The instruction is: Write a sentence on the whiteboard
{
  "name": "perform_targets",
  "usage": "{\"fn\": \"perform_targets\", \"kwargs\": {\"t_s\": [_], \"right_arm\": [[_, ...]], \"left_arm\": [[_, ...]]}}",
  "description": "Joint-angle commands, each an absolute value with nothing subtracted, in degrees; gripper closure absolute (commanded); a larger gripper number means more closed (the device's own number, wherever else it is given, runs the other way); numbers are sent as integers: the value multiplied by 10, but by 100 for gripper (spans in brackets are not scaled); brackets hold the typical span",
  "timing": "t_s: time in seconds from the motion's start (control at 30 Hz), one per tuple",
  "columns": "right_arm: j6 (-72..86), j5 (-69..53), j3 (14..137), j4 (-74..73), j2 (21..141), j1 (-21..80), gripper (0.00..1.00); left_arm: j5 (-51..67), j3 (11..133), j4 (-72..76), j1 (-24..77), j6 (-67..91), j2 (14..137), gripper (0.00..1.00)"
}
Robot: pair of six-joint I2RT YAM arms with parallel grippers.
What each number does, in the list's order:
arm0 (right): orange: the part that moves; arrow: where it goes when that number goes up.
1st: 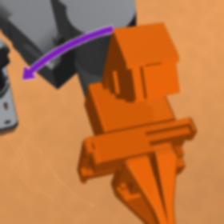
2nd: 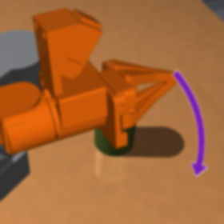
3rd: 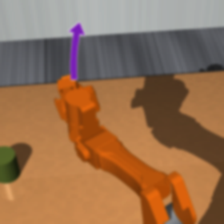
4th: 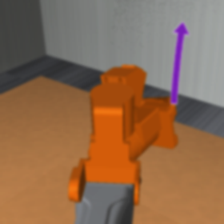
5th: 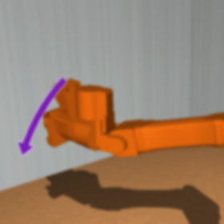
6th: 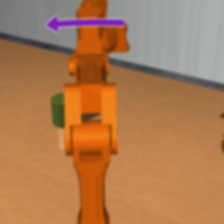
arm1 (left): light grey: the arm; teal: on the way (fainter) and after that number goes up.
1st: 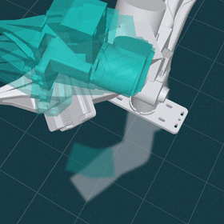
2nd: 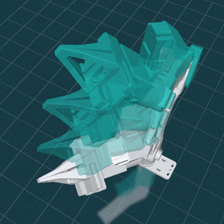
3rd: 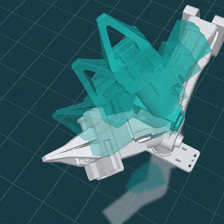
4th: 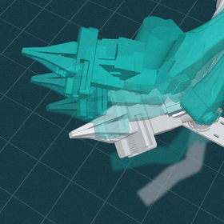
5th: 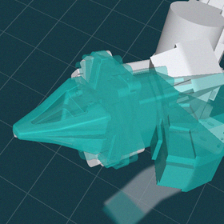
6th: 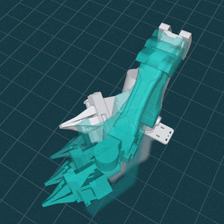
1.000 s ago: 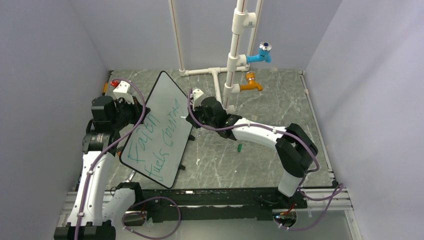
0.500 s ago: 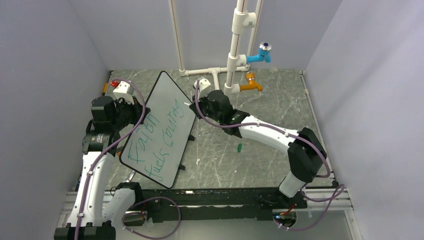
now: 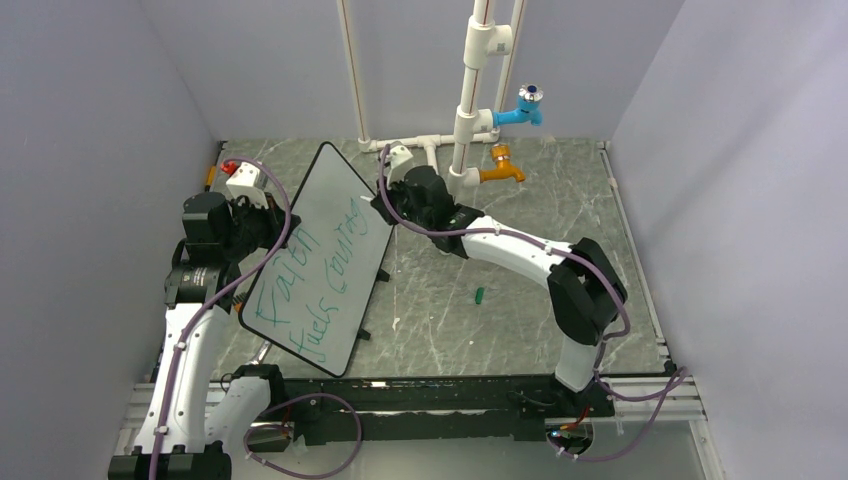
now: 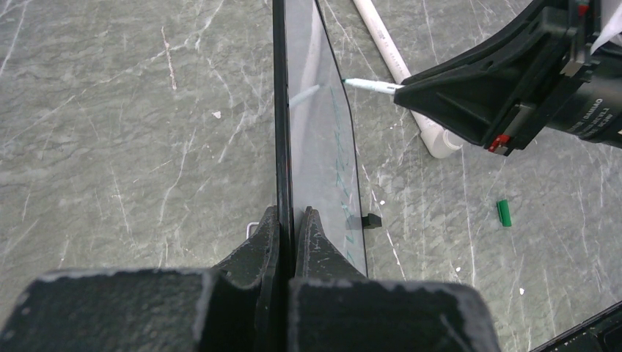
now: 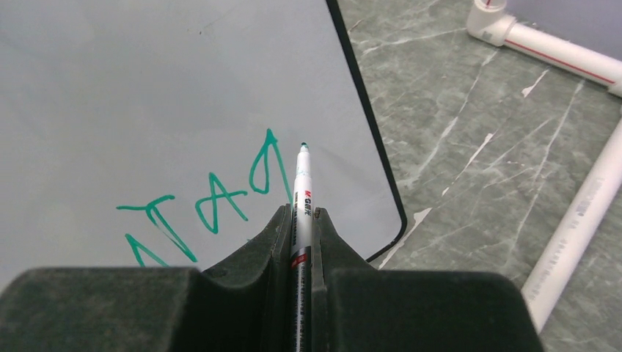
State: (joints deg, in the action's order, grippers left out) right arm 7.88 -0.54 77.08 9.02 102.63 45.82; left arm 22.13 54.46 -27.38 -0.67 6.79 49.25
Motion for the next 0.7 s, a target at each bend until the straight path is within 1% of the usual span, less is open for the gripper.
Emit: {"fn": "perform_targets", "kwargs": {"t_s": [0.0, 0.37, 0.67], "right_arm": [[93, -27, 794, 105, 1033, 458, 100], [89, -27, 802, 104, 1050, 456, 100], [80, -29, 831, 95, 1074, 448, 100]], "left_arm": [[204, 506, -352, 2, -9, 501, 100], [204, 506, -352, 3, -9, 500, 100], [205, 506, -352, 3, -9, 501, 100]]}}
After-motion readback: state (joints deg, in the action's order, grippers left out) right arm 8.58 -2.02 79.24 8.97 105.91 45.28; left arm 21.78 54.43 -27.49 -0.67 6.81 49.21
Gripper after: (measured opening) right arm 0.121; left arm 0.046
